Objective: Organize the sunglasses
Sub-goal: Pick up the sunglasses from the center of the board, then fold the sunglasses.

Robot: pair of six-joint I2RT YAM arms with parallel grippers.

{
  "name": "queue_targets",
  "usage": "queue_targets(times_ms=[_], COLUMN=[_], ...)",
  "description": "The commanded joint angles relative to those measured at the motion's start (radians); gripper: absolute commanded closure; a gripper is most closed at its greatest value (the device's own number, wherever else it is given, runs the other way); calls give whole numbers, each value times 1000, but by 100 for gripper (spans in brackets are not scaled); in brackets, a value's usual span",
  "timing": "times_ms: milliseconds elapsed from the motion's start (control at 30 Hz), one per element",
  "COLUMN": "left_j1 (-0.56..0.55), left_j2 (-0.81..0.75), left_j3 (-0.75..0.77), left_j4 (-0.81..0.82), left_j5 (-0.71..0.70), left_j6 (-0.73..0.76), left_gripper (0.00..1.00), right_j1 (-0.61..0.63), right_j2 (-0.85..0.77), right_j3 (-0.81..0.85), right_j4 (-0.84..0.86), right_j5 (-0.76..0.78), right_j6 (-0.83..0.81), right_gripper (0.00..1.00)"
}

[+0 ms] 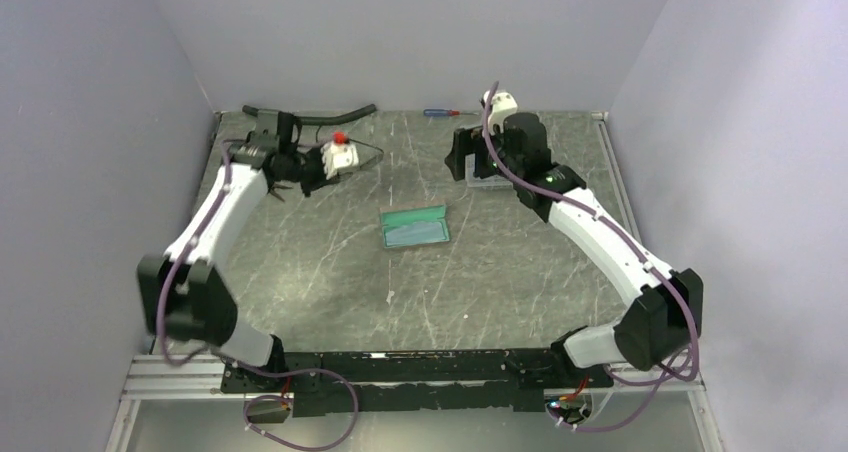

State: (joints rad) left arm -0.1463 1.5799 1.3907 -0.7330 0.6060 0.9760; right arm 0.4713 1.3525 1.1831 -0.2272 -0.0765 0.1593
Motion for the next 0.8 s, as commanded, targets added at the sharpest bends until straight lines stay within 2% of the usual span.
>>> queue_targets(times_ms=[0,133,300,433,533,633,767], left_j1=[-41,-122,-201,-214,-214,-214,-214], left_j2=[-224,-316,-343,-337,-320,-312,-326], left_j3=[-162,-210,-211,-204,-185,-172,-186], left_j4=[-107,-150,-134,-111,-124,-139,-131], left_j5=[166,142,131,130,128,130,137], left_j6=[444,520,482,480,471,471,462], left_gripper=[97,97,97,97,97,97,97], right_j1=[-11,18,145,241,293,302,277], right_j2=[92,167,228,286,304,273,226], right_j3=[165,252,256,274,288,243,213], right_j4=[-108,-133,-92,-87,-86,-29,-41], right_j5=[40,38,38,-19,-132,-273,-222], right_j6=[84,91,18,-30,-87,-103,-117], right_gripper=[10,16,16,17,17,17,16])
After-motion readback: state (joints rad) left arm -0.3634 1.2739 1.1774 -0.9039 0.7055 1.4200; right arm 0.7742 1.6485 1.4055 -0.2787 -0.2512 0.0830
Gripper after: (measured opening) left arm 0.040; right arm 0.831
